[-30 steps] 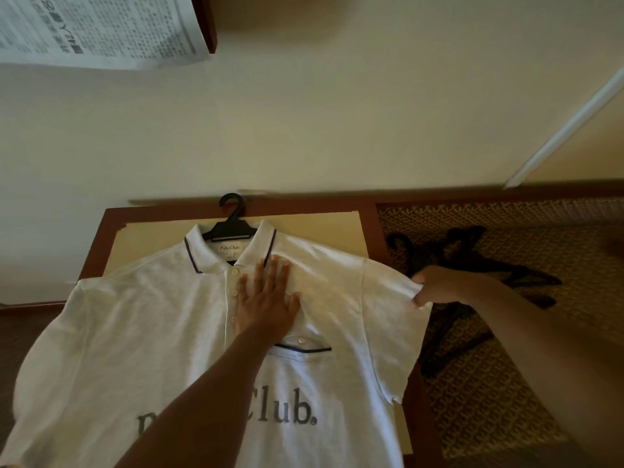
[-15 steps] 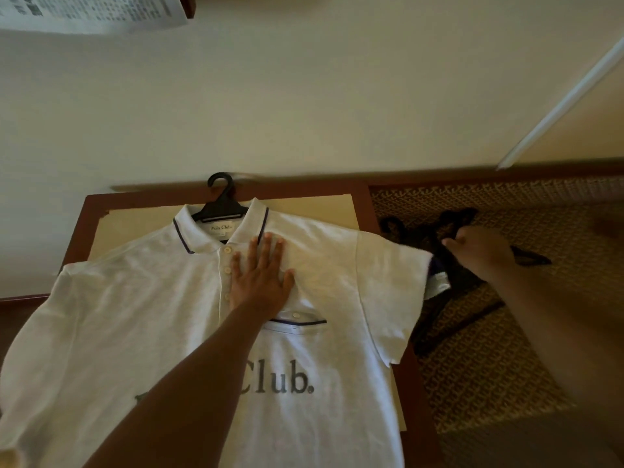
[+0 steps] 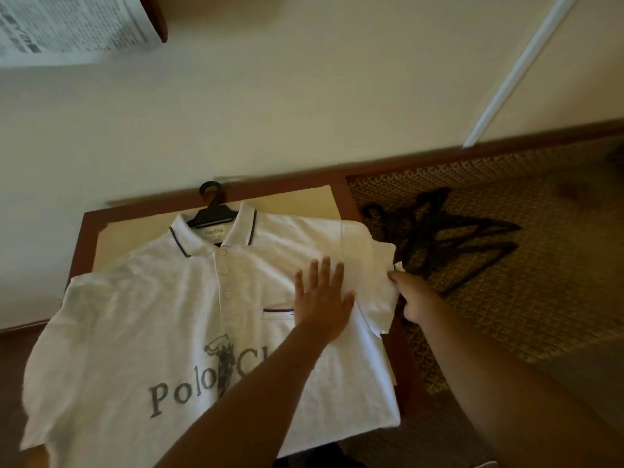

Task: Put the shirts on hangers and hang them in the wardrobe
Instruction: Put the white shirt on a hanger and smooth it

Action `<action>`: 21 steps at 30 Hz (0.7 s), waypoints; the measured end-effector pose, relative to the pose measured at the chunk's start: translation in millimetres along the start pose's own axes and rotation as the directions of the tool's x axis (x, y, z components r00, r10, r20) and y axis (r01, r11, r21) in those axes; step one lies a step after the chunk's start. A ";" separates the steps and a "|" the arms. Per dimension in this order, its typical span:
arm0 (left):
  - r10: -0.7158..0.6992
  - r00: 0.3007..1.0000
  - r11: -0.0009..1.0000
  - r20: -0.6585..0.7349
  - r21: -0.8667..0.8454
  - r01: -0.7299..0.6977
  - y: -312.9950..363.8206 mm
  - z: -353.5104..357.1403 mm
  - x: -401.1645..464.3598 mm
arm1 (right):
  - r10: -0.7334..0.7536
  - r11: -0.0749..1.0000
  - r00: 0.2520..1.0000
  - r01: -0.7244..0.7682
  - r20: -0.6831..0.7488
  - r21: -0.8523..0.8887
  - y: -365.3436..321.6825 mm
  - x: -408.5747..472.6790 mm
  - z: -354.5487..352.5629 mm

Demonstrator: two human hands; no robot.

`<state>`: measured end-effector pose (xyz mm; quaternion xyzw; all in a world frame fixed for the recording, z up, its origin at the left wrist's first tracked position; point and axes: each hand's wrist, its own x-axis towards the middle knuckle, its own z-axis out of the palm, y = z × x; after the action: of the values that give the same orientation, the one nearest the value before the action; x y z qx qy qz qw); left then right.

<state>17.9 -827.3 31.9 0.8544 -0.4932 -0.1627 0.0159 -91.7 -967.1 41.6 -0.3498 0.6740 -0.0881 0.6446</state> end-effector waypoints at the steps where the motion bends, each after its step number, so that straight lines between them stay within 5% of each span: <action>1: -0.006 1.000 1.000 0.024 -0.005 0.006 6.7 4.8 -1.6 | -0.017 0.997 1.000 0.016 0.014 0.069 -1.7 -1.2 -3.5; 6: -0.024 0.999 1.000 0.040 -0.008 0.024 5.0 18.1 -5.3 | -0.137 0.948 0.989 0.116 0.048 0.298 -7.3 -7.1 -28.8; 10: -0.002 0.997 1.000 0.080 -0.025 0.004 4.4 11.4 -0.2 | -0.326 0.945 0.940 0.326 -0.097 -0.017 -7.5 -7.2 -50.4; 13: 0.024 0.995 0.999 0.100 -0.031 -0.021 1.7 4.9 0.0 | -0.466 0.877 0.836 0.394 -0.288 -0.275 -11.1 -15.0 -66.7; 15: 0.014 0.998 1.000 0.060 -0.010 -0.013 -0.5 2.4 -7.6 | -0.559 0.815 0.777 0.451 -0.290 -0.365 -7.0 -25.7 -68.4; 19: -0.087 0.995 0.996 -0.053 0.012 0.088 -3.0 8.8 -54.3 | -0.732 0.547 0.681 0.609 0.026 -0.575 46.4 -51.7 -37.2; 21: -0.186 0.982 0.982 -0.026 -0.045 0.185 -4.2 20.2 -85.0 | -0.761 0.255 0.578 0.684 0.295 -0.683 89.1 -63.5 -12.4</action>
<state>-23.7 -750.3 34.3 0.8985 -0.4076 -0.1608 0.0261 -139.9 -868.2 44.0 -0.8412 0.4394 -0.1080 0.2960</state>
